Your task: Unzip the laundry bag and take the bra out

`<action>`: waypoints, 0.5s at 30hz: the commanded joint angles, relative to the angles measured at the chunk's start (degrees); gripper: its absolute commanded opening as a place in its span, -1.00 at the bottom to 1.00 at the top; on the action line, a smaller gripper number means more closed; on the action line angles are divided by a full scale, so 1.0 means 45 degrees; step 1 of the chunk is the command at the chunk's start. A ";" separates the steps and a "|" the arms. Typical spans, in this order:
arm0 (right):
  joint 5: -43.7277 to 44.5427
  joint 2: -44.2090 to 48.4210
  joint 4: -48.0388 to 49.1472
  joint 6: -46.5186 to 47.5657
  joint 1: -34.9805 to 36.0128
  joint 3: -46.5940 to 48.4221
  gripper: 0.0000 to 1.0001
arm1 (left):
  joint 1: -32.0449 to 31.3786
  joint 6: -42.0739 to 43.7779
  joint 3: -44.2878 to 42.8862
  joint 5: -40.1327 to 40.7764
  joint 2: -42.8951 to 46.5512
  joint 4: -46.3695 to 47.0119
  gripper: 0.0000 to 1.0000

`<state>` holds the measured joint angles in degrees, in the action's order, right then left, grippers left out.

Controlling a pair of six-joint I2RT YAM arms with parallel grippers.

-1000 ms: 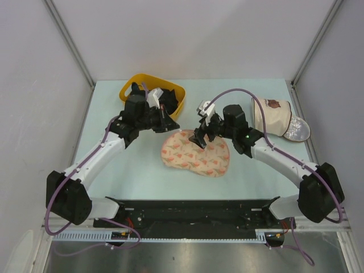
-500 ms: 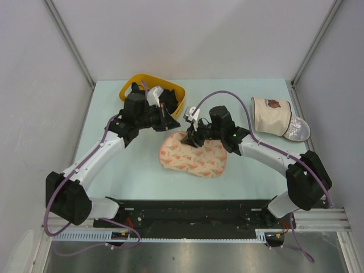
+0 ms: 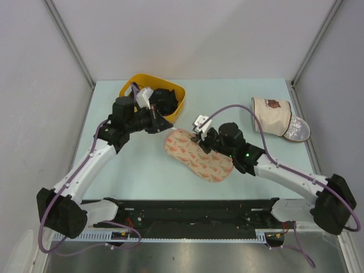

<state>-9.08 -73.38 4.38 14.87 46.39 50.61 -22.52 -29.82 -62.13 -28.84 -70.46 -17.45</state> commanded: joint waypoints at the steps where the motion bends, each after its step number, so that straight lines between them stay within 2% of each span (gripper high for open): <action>1: 0.2018 0.2165 0.1213 -0.0198 0.0510 -0.1304 -1.00 | 0.1564 0.0144 0.1243 -0.0543 0.1339 0.0498 -0.99; 5: 0.3653 0.3200 0.0959 -0.1036 0.0667 -0.1753 -1.00 | 0.1685 0.0124 0.2047 -0.0836 0.1672 0.0615 -0.99; 8: 0.5213 0.4099 0.2029 -0.1839 0.1017 -0.2573 -1.00 | 0.1685 -0.0694 0.3197 -0.1948 0.1691 0.1785 -0.99; 10: 0.5261 0.4780 0.2345 -0.1938 0.1000 -0.2983 -1.00 | 0.1685 -0.1086 0.3921 -0.2126 0.1712 0.2313 -0.99; 15: 0.5963 0.5662 0.2659 -0.2425 0.0785 -0.3180 -1.00 | 0.1685 -0.0989 0.4138 -0.1911 0.1264 0.2393 -0.99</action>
<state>9.58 -52.14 8.86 6.90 51.18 35.68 -16.10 -34.13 -43.62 -37.32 -63.83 -10.22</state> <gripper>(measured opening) 0.033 0.005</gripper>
